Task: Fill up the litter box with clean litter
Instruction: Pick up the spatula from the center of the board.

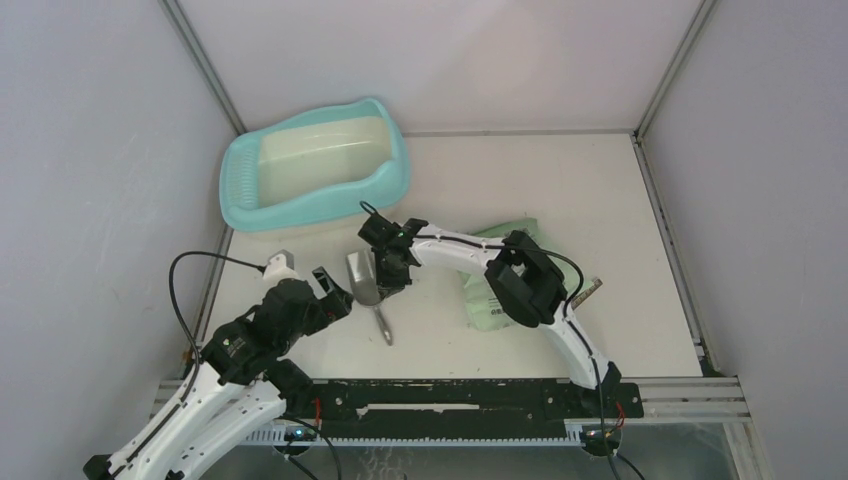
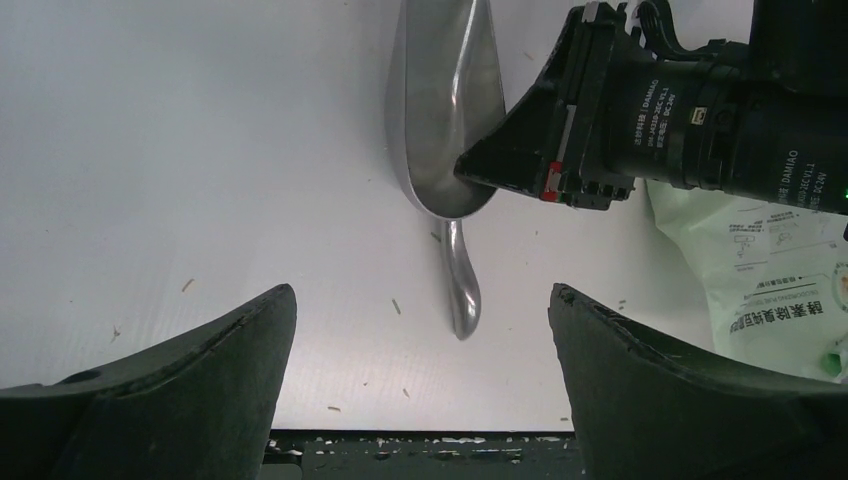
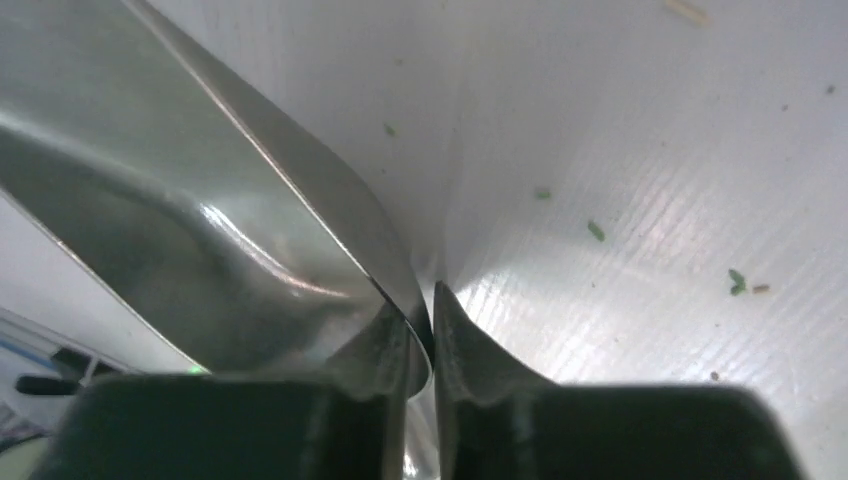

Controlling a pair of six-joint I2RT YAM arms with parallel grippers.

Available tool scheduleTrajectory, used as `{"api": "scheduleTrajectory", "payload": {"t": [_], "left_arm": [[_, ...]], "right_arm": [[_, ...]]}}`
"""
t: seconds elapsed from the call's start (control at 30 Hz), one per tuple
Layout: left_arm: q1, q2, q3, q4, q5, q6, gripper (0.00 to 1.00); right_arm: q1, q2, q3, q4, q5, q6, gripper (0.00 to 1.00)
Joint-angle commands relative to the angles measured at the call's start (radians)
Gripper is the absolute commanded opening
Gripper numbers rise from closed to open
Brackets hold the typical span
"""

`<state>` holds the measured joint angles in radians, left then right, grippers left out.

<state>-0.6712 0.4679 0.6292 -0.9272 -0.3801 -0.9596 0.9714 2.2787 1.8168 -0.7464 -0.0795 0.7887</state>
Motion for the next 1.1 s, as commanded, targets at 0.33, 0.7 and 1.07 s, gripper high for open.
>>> {"api": "scheduleTrajectory", "payload": {"t": [0.33, 0.7, 1.07], "left_arm": [[0.007, -0.010, 0.116, 0.171, 0.143, 0.081, 1.00], [-0.039, 0.104, 0.138, 0.474, 0.266, 0.226, 1.00], [-0.112, 0.263, 0.142, 0.893, 0.510, 0.275, 1.00]], "right_arm": [[-0.086, -0.529, -0.375, 0.211, -0.020, 0.000, 0.00], [-0.212, -0.830, -0.467, 0.119, -0.127, 0.100, 0.00], [-0.390, -1.039, -0.525, 0.031, -0.185, 0.280, 0.00]]}}
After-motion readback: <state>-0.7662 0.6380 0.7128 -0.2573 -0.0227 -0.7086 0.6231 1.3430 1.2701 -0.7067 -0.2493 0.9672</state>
